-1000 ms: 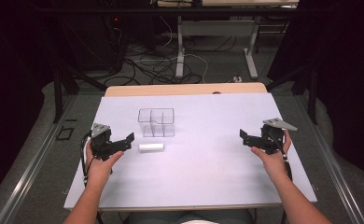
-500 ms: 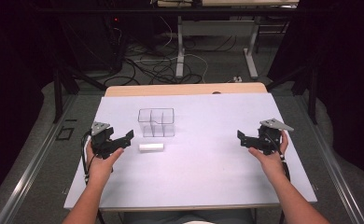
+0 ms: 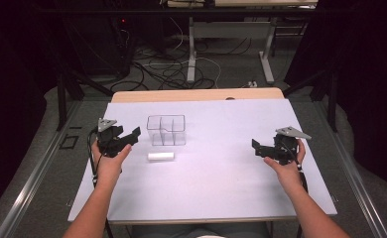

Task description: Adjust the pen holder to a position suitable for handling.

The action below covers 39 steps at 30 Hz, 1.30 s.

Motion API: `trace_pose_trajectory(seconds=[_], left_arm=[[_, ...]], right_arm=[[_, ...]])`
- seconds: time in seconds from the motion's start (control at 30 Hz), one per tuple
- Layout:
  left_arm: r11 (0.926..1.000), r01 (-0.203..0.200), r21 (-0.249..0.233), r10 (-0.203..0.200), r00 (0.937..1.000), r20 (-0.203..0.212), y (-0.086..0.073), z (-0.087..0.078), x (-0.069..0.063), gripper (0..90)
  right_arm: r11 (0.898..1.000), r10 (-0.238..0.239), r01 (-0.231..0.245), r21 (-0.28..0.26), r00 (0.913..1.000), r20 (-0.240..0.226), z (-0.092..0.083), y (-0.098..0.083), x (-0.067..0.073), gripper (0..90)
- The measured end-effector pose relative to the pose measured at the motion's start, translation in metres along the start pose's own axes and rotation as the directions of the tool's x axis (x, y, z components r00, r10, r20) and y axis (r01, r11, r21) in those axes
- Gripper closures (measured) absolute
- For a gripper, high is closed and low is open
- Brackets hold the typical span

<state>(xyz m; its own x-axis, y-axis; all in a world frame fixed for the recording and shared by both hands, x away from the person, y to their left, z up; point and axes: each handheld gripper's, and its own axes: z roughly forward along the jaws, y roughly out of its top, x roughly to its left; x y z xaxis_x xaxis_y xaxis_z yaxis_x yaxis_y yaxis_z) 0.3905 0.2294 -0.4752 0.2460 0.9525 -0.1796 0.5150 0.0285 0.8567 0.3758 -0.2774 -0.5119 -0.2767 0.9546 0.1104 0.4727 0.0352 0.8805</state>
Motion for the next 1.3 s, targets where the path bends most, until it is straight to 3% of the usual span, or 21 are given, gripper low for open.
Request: trace_pose_trajectory(seconds=[0.13,0.3,0.4,0.5,0.83,1.07,1.3], left_arm=[[0.9995,0.018,0.024,-0.018,0.9997,0.017,0.014,0.007,-0.003,35.7],[0.9996,0.022,0.019,-0.022,0.9998,0.001,0.022,0.012,-0.005,38.8],[0.9974,0.067,0.026,-0.067,0.9977,0.005,0.027,0.018,-0.004,44.0],[0.9956,0.085,0.041,-0.085,0.9963,0.011,0.029,0.021,-0.004,47.6],[0.9913,0.087,0.099,-0.086,0.9962,-0.012,0.031,0.042,-0.007,64.3],[0.9851,0.102,0.139,-0.103,0.9947,0.002,0.028,0.053,-0.009,71.2],[0.9831,0.084,0.163,-0.081,0.9965,-0.024,0.027,0.059,-0.012,78.0]], right_arm=[[1.000,0.008,-0.008,0.008,1.0000,-0.001,0.002,-0.001,0.000,0.0],[1.000,0.009,-0.009,0.014,1.0000,-0.001,0.003,-0.002,-0.001,0.0],[1.000,0.021,-0.020,0.015,0.9998,-0.005,0.004,-0.003,-0.002,0.0],[0.999,0.028,-0.027,0.016,0.9996,-0.006,0.004,-0.003,-0.003,0.0],[0.999,0.033,-0.033,0.030,0.9994,-0.010,0.006,-0.004,-0.004,0.0],[0.999,0.032,-0.032,0.035,0.9994,-0.011,0.006,-0.005,-0.004,0.2],[0.999,0.035,-0.035,0.041,0.9994,-0.008,0.007,-0.005,-0.005,1.1]])
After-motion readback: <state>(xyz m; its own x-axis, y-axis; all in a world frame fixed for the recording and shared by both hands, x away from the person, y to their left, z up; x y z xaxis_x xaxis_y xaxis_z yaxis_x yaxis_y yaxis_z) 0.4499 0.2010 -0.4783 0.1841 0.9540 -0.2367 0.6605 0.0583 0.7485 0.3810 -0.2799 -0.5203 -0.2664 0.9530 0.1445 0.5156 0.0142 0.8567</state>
